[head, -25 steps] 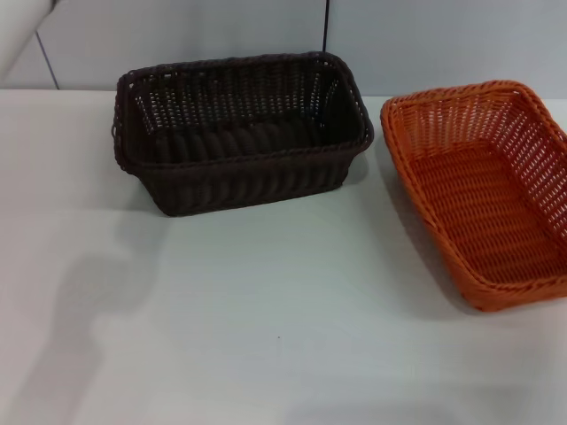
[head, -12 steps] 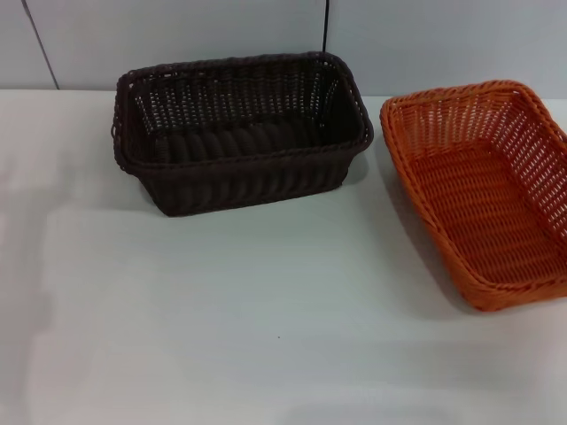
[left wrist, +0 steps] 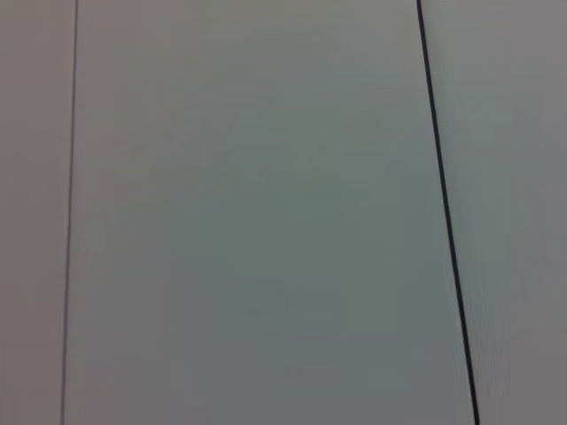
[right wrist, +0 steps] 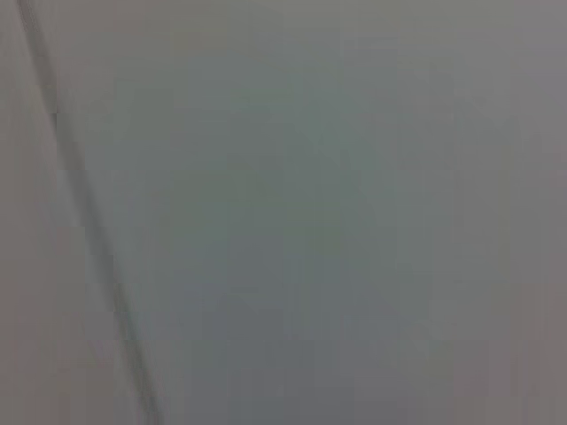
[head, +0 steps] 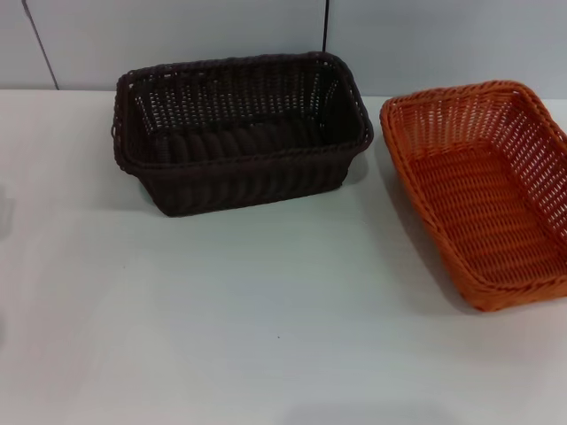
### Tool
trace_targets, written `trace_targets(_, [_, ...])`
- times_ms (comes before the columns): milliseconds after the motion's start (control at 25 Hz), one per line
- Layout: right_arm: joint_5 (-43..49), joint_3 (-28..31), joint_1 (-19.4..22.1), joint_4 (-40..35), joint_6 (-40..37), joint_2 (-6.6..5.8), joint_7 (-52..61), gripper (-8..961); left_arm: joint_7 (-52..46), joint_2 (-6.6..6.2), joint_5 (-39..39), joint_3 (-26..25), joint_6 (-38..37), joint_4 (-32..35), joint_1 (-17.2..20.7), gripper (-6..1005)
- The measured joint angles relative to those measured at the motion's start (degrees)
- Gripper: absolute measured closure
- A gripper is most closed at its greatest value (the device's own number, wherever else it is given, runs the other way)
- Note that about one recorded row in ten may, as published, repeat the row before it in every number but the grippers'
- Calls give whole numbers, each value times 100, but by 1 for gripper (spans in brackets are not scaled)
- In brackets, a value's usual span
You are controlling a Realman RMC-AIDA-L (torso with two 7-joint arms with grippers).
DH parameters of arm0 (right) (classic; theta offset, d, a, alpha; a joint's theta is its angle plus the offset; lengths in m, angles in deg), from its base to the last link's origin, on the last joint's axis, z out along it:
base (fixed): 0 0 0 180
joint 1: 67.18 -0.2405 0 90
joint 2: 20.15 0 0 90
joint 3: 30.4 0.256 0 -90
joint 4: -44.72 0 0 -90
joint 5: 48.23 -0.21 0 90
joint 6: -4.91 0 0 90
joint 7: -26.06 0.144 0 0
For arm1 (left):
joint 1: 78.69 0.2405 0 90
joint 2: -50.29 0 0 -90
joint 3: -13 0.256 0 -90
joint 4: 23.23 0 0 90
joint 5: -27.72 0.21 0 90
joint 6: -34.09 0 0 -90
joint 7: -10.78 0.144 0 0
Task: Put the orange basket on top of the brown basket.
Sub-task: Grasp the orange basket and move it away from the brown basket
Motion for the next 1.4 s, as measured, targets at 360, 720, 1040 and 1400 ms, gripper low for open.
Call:
trace_targets(360, [750, 1228, -467, 2063, 6063, 643, -1734, 124, -7, 4, -20, -116, 165, 585, -395, 236])
trace_targets(720, [1054, 1231, -146, 3985, 9405, 1084, -2750, 124, -11, -1, -53, -290, 693, 688, -591, 236])
trace_targets(1040, [1339, 992, -140, 4125, 10352, 1057, -2784, 123, -14, 22, -56, -413, 876, 713, -598, 237])
trace_targets(1400, [1760, 685, -139, 4131, 10596, 1039, -2874, 123, -15, 22, -128, -433, 1118, 728, -609, 237])
